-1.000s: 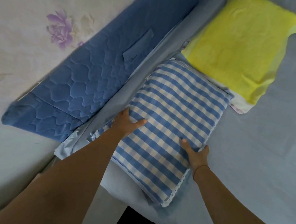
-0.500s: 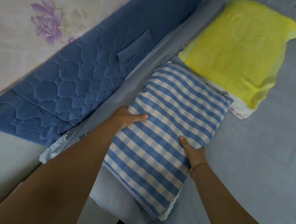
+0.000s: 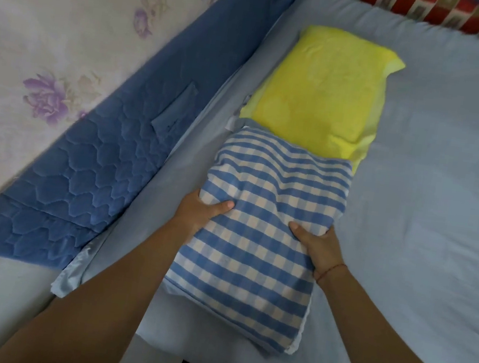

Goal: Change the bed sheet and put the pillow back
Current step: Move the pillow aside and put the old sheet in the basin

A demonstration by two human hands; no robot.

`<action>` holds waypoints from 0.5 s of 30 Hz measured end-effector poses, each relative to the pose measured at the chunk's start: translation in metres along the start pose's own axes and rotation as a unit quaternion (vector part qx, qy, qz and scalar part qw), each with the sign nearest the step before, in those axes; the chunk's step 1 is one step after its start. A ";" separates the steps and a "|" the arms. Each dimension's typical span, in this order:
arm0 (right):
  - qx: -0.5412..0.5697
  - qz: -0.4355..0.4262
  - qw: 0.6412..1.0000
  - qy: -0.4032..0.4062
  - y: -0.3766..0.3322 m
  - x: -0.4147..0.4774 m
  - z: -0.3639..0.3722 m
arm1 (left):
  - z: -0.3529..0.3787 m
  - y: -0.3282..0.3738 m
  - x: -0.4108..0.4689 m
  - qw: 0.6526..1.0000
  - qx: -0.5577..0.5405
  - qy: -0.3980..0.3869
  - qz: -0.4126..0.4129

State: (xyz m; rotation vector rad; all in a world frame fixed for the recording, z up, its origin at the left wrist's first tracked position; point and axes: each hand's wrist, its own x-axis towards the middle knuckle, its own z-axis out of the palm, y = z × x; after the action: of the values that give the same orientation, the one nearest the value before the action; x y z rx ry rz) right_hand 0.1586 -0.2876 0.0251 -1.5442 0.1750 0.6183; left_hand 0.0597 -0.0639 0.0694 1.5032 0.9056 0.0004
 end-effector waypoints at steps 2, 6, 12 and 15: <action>0.012 -0.001 1.000 0.015 -0.014 -0.012 -0.019 | 0.017 0.019 -0.012 1.000 0.014 -0.002 0.020; 0.034 -0.017 0.998 0.058 -0.040 -0.035 -0.062 | 0.055 0.055 -0.033 0.996 0.045 -0.032 0.072; 0.044 -0.041 0.988 0.141 -0.068 -0.071 -0.132 | 0.120 0.091 -0.053 0.986 0.055 -0.136 0.080; 0.057 -0.059 0.982 0.172 -0.074 -0.088 -0.165 | 0.152 0.097 -0.061 0.982 0.068 -0.159 0.073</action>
State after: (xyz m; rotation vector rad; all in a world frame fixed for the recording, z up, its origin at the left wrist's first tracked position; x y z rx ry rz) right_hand 0.1645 -0.4623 0.1238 -1.5286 0.3720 0.2398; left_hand 0.1456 -0.2111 0.1545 1.6373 0.5466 -0.1945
